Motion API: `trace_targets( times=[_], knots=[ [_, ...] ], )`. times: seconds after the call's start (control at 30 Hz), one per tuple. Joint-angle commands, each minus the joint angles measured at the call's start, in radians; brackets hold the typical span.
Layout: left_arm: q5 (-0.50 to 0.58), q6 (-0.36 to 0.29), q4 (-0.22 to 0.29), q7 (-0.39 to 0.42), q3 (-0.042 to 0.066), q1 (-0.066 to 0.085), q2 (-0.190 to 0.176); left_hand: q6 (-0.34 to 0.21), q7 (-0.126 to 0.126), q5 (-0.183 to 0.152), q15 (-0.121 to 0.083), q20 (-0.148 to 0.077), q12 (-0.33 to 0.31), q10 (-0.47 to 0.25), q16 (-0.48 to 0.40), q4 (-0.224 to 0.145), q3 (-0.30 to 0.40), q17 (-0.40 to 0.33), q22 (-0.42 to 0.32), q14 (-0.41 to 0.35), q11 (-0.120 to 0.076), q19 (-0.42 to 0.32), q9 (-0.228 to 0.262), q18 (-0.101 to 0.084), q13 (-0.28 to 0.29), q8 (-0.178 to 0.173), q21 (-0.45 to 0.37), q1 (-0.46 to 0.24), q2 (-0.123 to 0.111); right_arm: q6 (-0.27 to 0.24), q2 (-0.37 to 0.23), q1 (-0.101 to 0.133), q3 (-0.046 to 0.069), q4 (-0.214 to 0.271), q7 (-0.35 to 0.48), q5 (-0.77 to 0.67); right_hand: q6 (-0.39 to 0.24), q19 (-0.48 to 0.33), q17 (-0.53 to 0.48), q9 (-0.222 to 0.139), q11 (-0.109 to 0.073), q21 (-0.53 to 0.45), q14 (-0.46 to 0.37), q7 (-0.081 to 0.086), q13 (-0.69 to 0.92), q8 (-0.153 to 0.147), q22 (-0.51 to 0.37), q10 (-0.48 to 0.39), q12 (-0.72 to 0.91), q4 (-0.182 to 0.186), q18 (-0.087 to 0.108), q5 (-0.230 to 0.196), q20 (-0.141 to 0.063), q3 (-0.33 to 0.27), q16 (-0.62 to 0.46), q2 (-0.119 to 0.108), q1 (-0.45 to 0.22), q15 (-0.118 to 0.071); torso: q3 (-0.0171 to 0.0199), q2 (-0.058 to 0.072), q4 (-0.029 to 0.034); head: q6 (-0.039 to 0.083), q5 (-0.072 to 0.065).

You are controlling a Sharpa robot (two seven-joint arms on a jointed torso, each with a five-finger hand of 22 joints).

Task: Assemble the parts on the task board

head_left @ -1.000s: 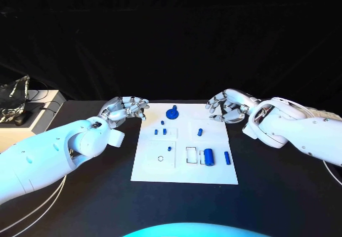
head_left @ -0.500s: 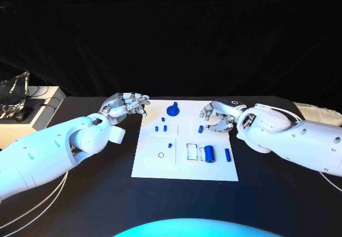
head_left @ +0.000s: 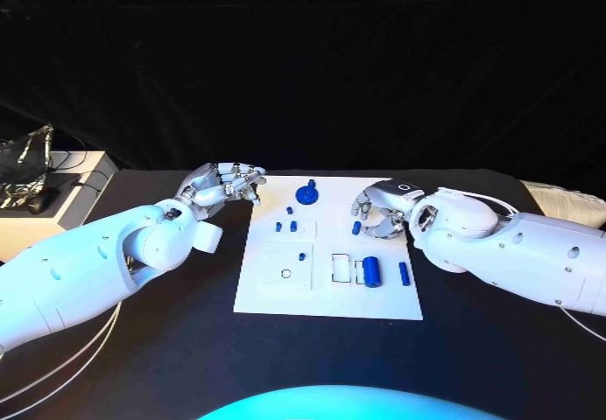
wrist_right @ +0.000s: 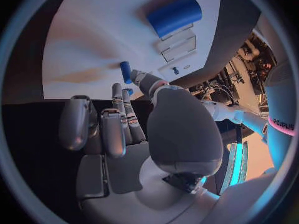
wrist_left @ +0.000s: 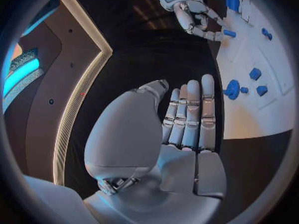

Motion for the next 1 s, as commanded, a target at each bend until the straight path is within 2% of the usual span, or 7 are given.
trace_targets(
  times=[0.03,0.33,0.57,0.73,0.8,0.87,1.0],
  knots=[
    [0.007,0.013,0.002,0.007,0.001,0.000,0.001,-0.006,0.002,-0.004,-0.003,-0.001,-0.004,0.000,-0.005,-0.002,0.005,-0.001,0.000,-0.003,-0.001,-0.007,-0.002,0.013,-0.002,-0.001,-0.004,-0.004,0.000,0.033,0.009,-0.003,-0.001,-0.009,-0.021,-0.028,0.016,0.038,-0.001,0.000,0.001,0.000,0.034,-0.002,-0.005,0.008,0.153,0.012,-0.009,0.008,-0.001,0.001,0.007,0.010,-0.003,0.007,0.014,0.001,0.0014,0.001,-0.0009,0.000,0.002],
    [0.007,0.010,0.002,0.006,0.001,0.000,0.001,-0.007,0.002,-0.003,-0.003,-0.001,-0.005,0.000,-0.005,-0.003,0.007,-0.001,0.001,-0.002,-0.001,-0.007,-0.003,0.013,-0.003,-0.002,-0.004,-0.003,0.002,0.026,0.037,-0.015,-0.003,-0.039,-0.022,-0.030,0.048,0.039,0.000,0.000,-0.001,0.000,0.034,-0.005,-0.016,0.020,0.153,0.038,-0.017,0.022,-0.002,-0.011,0.005,0.034,-0.002,0.020,0.021,-0.001,0.0024,0.002,-0.0011,-0.001,0.005],
    [0.007,0.009,0.001,0.004,0.001,0.000,0.001,-0.007,0.002,-0.003,-0.003,-0.001,-0.005,0.000,-0.005,-0.003,0.007,-0.001,0.001,-0.002,-0.001,-0.007,-0.003,0.013,-0.003,-0.002,-0.004,-0.003,0.002,0.007,0.046,-0.019,-0.003,-0.044,-0.021,-0.030,0.069,0.041,0.001,0.001,-0.003,0.006,0.035,-0.006,-0.021,0.028,0.154,0.060,-0.017,0.031,-0.003,-0.011,0.004,0.049,-0.002,0.031,0.024,-0.003,0.0022,0.001,-0.0017,-0.002,0.006],
    [0.007,0.010,0.001,0.001,0.001,0.000,0.000,-0.007,0.002,-0.003,-0.003,-0.001,-0.005,0.000,-0.005,-0.003,0.007,-0.001,0.001,-0.002,-0.001,-0.007,-0.003,0.013,-0.003,-0.002,-0.004,-0.003,0.002,-0.002,0.048,-0.020,-0.003,-0.042,-0.020,-0.030,0.084,0.042,0.003,0.002,-0.007,0.008,0.035,-0.009,-0.023,0.034,0.155,0.078,-0.016,0.037,-0.003,-0.010,0.002,0.059,-0.001,0.041,0.028,-0.006,0.0021,0.001,-0.0018,-0.008,0.008],
    [0.007,0.009,0.001,0.000,0.001,0.000,0.000,-0.007,0.003,-0.003,-0.003,-0.001,-0.005,0.000,-0.005,-0.003,0.009,0.000,0.001,-0.002,0.000,-0.006,-0.003,0.013,-0.003,-0.002,-0.004,-0.004,0.003,-0.007,0.049,-0.020,-0.003,-0.041,-0.021,-0.030,0.099,0.044,0.004,0.005,-0.013,0.017,0.036,-0.014,-0.023,0.041,0.158,0.096,-0.012,0.037,-0.004,-0.013,-0.001,0.067,0.000,0.055,0.037,-0.010,0.0021,0.001,-0.0016,-0.009,0.008],
    [0.007,0.010,0.001,-0.001,0.001,0.000,0.000,-0.007,0.003,-0.003,-0.003,-0.001,-0.005,0.000,-0.005,-0.003,0.009,0.000,0.001,-0.002,0.000,-0.006,-0.003,0.013,-0.003,-0.002,-0.004,-0.004,0.003,-0.014,0.049,-0.020,-0.003,-0.039,-0.022,-0.030,0.113,0.046,0.004,0.007,-0.020,0.024,0.036,-0.019,-0.022,0.047,0.160,0.115,-0.009,0.035,-0.005,-0.051,-0.006,0.080,0.000,0.069,0.049,-0.016,0.0019,0.001,-0.0011,-0.010,0.008],
    [0.007,0.009,0.000,-0.005,0.001,0.000,0.000,-0.007,0.003,-0.003,-0.003,-0.001,-0.005,0.000,-0.005,-0.003,0.009,0.000,0.001,-0.002,0.000,-0.006,-0.003,0.013,-0.003,-0.002,-0.004,-0.004,0.003,-0.030,0.048,-0.021,-0.003,-0.037,-0.028,-0.031,0.146,0.049,0.006,0.020,-0.033,0.040,0.037,-0.031,-0.015,0.069,0.165,0.151,0.003,0.022,-0.008,-0.052,-0.015,0.094,0.001,0.093,0.070,-0.027,0.0015,0.001,-0.0012,-0.011,0.009]
  ],
)
